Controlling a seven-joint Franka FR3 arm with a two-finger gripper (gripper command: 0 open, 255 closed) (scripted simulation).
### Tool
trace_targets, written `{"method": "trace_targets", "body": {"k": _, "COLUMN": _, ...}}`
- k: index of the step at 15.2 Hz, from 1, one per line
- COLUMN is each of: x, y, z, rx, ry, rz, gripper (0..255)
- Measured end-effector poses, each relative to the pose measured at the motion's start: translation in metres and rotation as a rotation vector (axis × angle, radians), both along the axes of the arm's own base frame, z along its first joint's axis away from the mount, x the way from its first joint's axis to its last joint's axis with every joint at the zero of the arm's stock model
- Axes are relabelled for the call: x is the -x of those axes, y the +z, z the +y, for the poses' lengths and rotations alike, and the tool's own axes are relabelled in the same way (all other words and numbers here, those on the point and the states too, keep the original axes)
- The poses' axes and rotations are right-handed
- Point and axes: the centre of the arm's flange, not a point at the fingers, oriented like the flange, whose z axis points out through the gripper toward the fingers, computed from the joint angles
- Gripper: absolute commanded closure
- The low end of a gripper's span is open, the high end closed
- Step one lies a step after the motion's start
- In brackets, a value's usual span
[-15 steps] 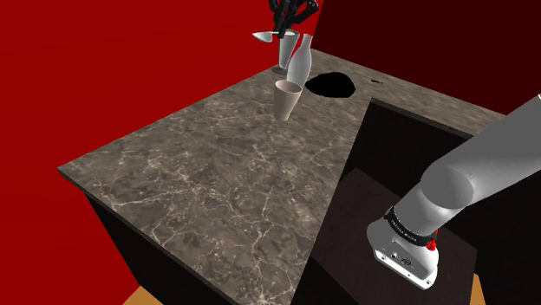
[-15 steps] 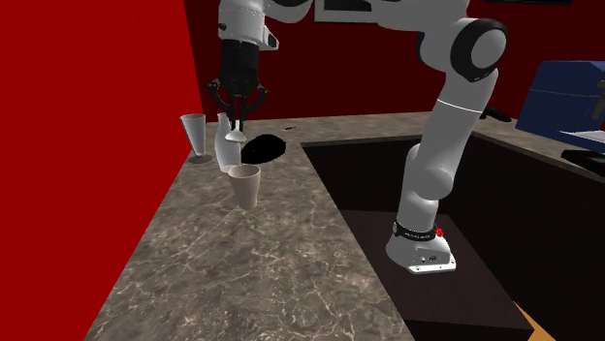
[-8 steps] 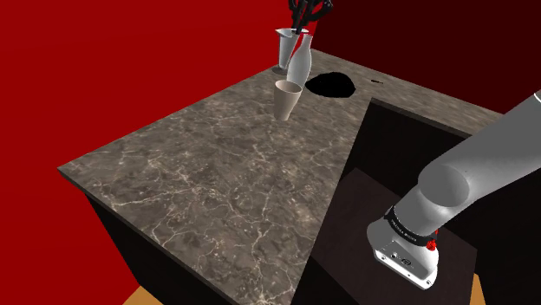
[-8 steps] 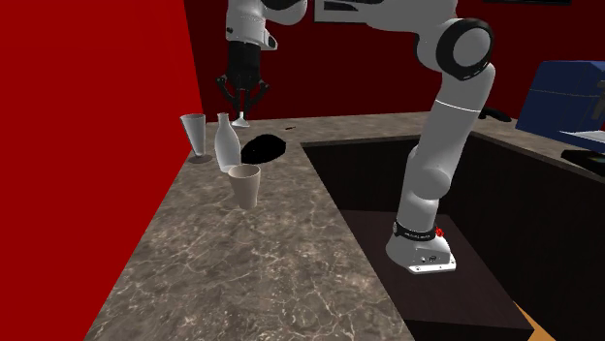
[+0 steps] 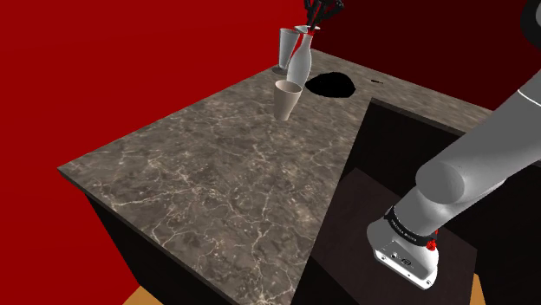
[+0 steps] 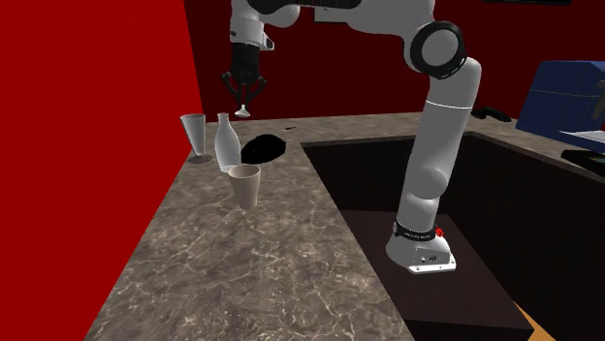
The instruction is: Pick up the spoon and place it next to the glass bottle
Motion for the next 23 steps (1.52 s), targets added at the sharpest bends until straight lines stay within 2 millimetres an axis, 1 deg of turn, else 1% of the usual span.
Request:
{"method": "trace_targets", "body": {"k": 6, "x": -0.015, "y": 0.0, "z": -0.077, "rx": 0.0, "ry": 0.0, "rz": 0.0, "gripper": 255}}
{"method": "trace_targets", "body": {"k": 9, "x": -0.024, "y": 0.0, "z": -0.11, "rx": 0.0, "ry": 0.0, "rz": 0.0, "gripper": 255}}
{"method": "trace_targets", "body": {"k": 11, "x": -0.023, "y": -0.007, "z": -0.117, "rx": 0.0, "ry": 0.0, "rz": 0.001, "gripper": 255}}
{"method": "trace_targets", "body": {"k": 14, "x": -0.024, "y": -0.021, "z": -0.12, "rx": 0.0, "ry": 0.001, "rz": 0.001, "gripper": 255}}
{"method": "trace_targets", "body": {"k": 23, "x": -0.025, "y": -0.069, "z": -0.12, "rx": 0.0, "ry": 0.001, "rz": 0.001, "gripper": 255}}
